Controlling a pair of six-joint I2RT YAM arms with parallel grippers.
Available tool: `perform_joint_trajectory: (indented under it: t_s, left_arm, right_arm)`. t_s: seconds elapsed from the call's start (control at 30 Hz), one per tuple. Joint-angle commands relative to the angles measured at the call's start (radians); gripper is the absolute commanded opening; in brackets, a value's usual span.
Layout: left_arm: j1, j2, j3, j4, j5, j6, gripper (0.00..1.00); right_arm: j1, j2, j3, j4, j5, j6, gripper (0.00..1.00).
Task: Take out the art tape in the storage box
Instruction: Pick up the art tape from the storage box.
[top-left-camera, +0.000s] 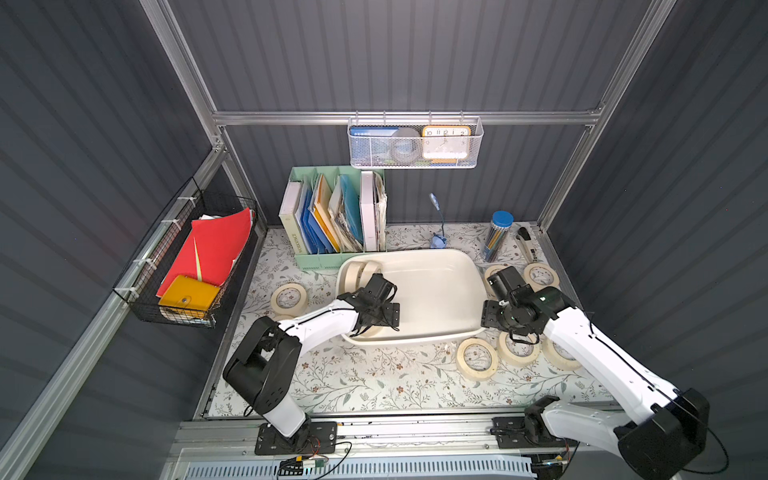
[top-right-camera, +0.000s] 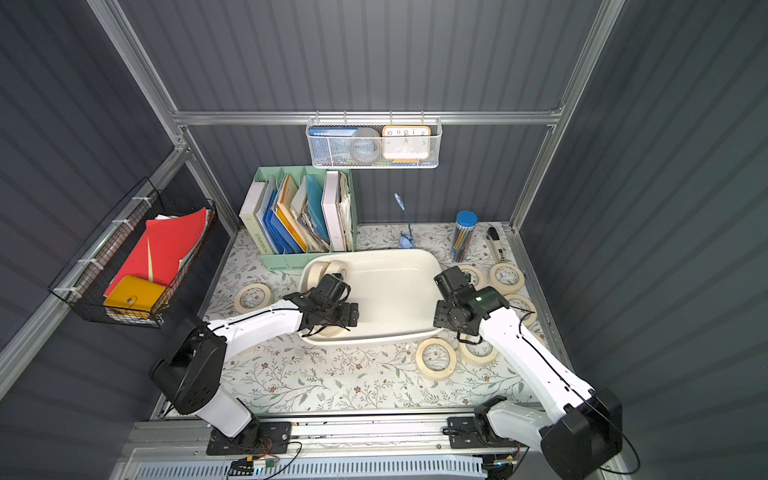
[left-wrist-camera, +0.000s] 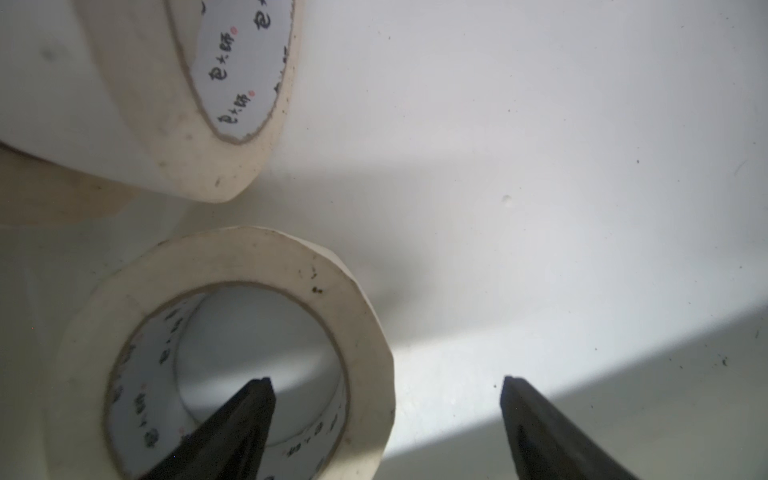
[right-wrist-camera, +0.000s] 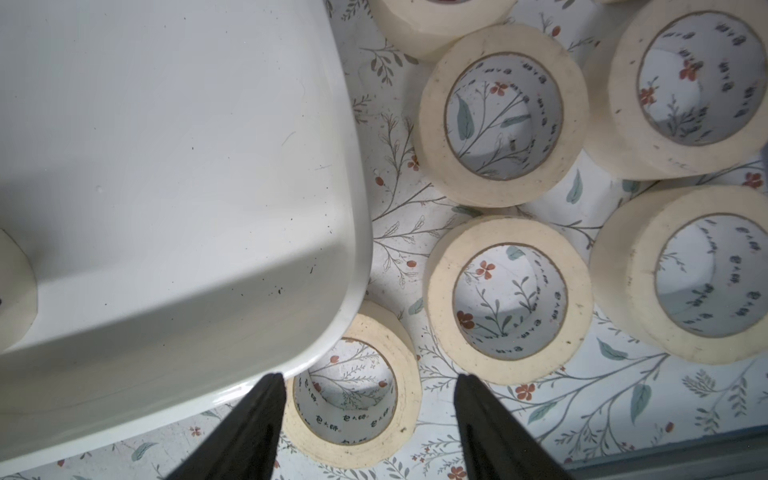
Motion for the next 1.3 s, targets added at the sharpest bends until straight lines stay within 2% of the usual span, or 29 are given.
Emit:
perform_joint_trajectory:
  t_s: [0.0,0.1,0.3,0.4,0.6,0.73,0.87,1.0,1.13,1.27]
  left_arm:
    - [-0.004,0.035,-0.006,0.019,0.014,0.006,0.83]
    - [-0.004,0.059,-0.007,0.020,0.015,0.007,0.80]
    - [-0.004,0.077,0.018,0.004,0.007,0.024,0.56]
    - [-0.004,0.066,0.033,-0.017,0.004,0.033,0.52]
    - [-0.004,0.036,0.059,-0.050,-0.004,0.053,0.27]
    - [-0.004,0.031,0.105,-0.089,-0.007,0.100,0.23]
    - [-0.004,0.018,0.212,-0.177,-0.005,0.180,0.11]
    - [-0.006,-0.024,0.300,-0.240,0.009,0.231,0.06]
    - [-0.022,-0.086,0.360,-0.294,0.039,0.240,0.00]
    - [-0.085,-0.150,0.413,-0.362,0.083,0.226,0.00]
  right_arm:
    - [-0.009,0.020,0.007,0.026,-0.055,-0.037,0.70]
    - [-0.012,0.058,0.018,0.033,-0.061,-0.048,0.70]
    - [-0.024,0.095,0.036,0.056,-0.076,-0.077,0.70]
    - [-0.024,0.116,0.053,0.054,-0.077,-0.082,0.70]
    - [-0.026,0.142,0.068,0.061,-0.077,-0.082,0.70]
    - [-0.026,0.149,0.080,0.066,-0.079,-0.084,0.69]
    - [-0.026,0.153,0.097,0.062,-0.076,-0.091,0.69]
    - [-0.026,0.152,0.108,0.063,-0.079,-0.090,0.69]
    - [-0.026,0.144,0.116,0.066,-0.084,-0.089,0.69]
    - [-0.026,0.138,0.113,0.063,-0.073,-0.092,0.69]
